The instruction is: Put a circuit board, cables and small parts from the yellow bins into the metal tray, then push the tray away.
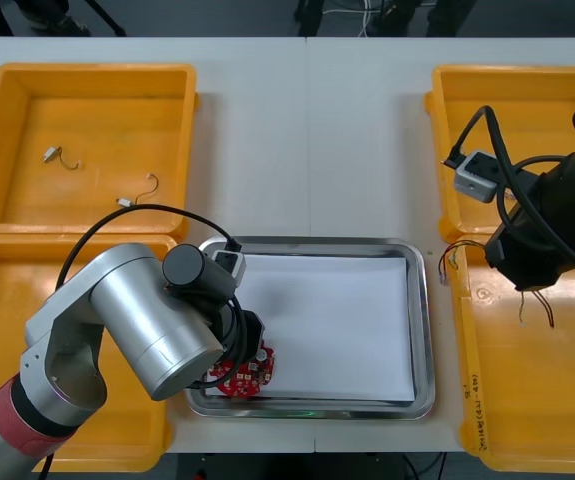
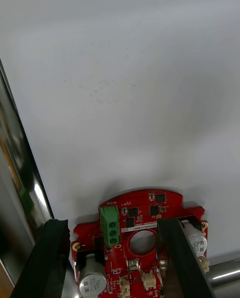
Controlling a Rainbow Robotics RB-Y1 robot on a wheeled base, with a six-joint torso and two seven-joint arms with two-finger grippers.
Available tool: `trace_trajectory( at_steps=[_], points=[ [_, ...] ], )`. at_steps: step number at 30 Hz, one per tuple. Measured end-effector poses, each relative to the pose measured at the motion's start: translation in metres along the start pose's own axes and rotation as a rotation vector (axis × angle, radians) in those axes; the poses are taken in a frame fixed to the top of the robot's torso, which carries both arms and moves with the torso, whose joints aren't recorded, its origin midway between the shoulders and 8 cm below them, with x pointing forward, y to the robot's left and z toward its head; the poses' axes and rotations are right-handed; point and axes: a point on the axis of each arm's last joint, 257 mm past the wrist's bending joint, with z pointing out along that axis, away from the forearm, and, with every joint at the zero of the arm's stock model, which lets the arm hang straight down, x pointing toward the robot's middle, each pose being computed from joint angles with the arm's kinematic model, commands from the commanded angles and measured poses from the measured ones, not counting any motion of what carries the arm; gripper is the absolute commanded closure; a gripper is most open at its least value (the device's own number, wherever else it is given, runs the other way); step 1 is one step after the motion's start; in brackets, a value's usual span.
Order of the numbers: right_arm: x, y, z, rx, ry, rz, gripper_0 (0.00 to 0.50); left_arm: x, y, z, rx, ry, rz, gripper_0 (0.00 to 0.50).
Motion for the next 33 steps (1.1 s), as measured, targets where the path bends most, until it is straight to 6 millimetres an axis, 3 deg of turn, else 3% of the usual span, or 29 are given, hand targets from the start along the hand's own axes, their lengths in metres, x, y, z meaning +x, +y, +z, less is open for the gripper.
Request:
trace_trajectory(
  at_steps=[7,13,21,27,33],
  points=[
    [-0.001,0.001,0.000,-0.003,-0.003,0.000,0.500,0.003,-0.003,-0.003,0.012,0.027,0.003,0.000],
    [-0.002,0.002,0.001,-0.005,-0.004,-0.001,0.500,-0.002,0.003,-0.024,0.016,0.091,-0.003,0.000],
    [-0.005,0.017,0.010,-0.020,0.027,-0.062,0.500,-0.038,0.015,-0.065,0.015,0.098,-0.017,0.000],
    [-0.033,0.039,0.018,-0.017,0.008,-0.145,0.500,-0.076,0.020,-0.091,0.044,0.017,-0.051,0.000],
    [-0.062,0.065,0.026,-0.021,-0.026,-0.214,0.500,-0.098,0.034,-0.106,0.028,-0.033,-0.066,0.000]
  ],
)
